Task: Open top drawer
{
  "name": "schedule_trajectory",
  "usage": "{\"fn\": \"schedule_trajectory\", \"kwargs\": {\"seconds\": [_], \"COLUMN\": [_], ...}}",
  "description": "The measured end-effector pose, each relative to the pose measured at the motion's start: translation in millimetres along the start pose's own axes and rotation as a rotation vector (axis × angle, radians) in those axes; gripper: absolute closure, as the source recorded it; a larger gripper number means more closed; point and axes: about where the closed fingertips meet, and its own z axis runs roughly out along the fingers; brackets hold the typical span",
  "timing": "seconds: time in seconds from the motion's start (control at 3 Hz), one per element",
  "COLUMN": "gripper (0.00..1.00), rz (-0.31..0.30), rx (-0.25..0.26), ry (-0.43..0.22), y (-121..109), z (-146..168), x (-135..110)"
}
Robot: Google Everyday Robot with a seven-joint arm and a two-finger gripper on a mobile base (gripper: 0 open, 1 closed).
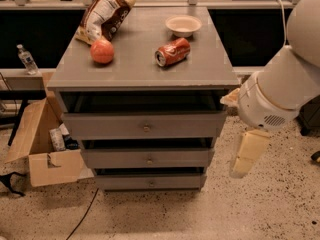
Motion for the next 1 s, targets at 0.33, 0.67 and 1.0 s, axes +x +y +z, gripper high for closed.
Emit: {"fn": "schedule_trajectory", "kwargs": {"seconds": [0.33, 0.67, 1.0], "gripper": [0.00, 0.00, 0.00], "rz": [-0.048, -0.043, -0.036], "rx": [-0.013, 0.024, 0.102], "ry": [-0.012, -0.052, -0.139], "y": [-11.5, -37.8, -80.8], "z": [50.8, 93.4, 133.4], "x": [-9.3, -17.8, -38.8]}}
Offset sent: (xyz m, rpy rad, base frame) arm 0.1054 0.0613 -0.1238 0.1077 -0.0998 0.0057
